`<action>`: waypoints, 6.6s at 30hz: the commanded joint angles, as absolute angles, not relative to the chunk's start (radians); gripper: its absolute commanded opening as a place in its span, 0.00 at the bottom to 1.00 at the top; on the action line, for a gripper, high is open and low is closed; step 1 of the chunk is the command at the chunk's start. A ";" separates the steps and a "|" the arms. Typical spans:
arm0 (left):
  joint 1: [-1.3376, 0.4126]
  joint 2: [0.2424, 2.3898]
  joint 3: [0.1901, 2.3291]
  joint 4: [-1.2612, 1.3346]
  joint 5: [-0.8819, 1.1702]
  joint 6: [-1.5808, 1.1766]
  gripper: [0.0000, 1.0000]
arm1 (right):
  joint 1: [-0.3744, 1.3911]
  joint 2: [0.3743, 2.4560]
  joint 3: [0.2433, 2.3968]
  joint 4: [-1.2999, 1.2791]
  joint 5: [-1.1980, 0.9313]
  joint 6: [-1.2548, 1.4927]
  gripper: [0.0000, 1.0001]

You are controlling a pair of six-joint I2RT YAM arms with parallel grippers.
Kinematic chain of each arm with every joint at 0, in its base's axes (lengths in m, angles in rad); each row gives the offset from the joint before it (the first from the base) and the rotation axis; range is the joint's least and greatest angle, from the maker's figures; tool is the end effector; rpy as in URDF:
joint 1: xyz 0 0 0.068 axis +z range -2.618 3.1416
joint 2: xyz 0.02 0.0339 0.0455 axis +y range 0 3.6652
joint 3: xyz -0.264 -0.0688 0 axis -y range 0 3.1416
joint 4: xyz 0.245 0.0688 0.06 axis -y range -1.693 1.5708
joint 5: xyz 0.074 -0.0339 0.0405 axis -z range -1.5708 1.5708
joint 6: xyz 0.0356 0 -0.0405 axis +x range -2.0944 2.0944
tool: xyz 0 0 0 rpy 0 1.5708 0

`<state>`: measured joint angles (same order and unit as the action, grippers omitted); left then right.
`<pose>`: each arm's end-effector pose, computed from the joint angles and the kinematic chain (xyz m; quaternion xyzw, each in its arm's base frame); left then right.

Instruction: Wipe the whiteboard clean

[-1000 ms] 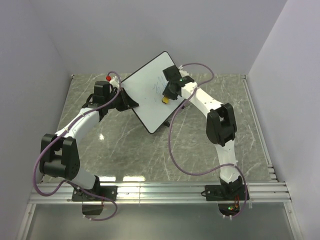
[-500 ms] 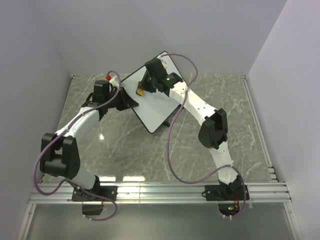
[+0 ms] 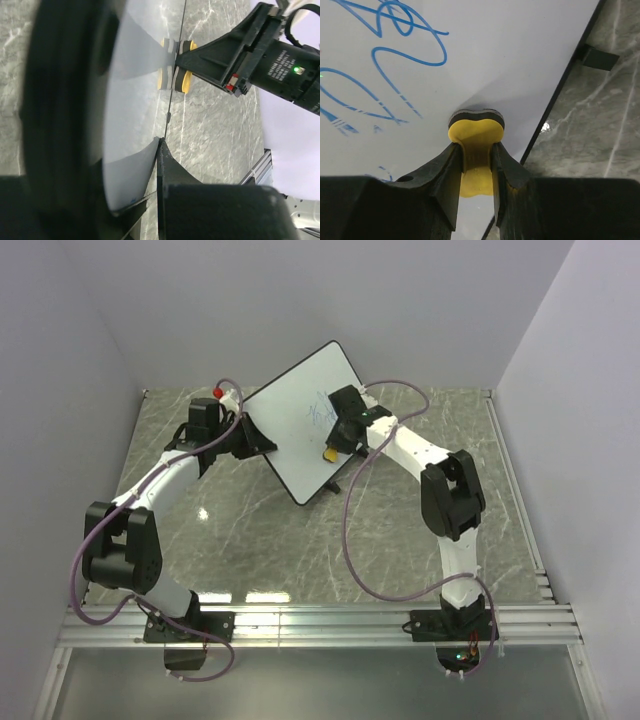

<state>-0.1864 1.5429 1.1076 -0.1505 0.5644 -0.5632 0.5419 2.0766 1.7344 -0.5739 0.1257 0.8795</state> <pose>0.3373 -0.0830 0.2709 -0.0292 0.8560 -0.3946 0.3328 0.4010 0.2362 0.2320 0.1787 0.9282 0.1643 0.2820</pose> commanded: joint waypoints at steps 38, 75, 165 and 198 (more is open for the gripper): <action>-0.233 1.578 1.180 -0.279 0.624 -0.453 0.00 | 0.566 2.296 2.151 -0.669 0.017 0.954 0.00; -0.279 1.514 1.131 -0.376 0.594 -0.402 0.00 | 0.532 2.373 2.353 -0.525 -0.069 1.138 0.00; -0.299 1.471 1.098 -0.437 0.627 -0.374 0.00 | 0.491 2.401 2.194 -0.451 -0.118 1.212 0.00; -0.337 1.519 1.088 -0.466 0.629 -0.351 0.00 | 0.508 2.439 2.181 -0.288 -0.210 1.276 0.00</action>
<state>-0.2306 1.4765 1.1099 -0.2741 0.4778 -0.4999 0.4377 2.3104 2.1075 -0.4370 -0.0654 1.1976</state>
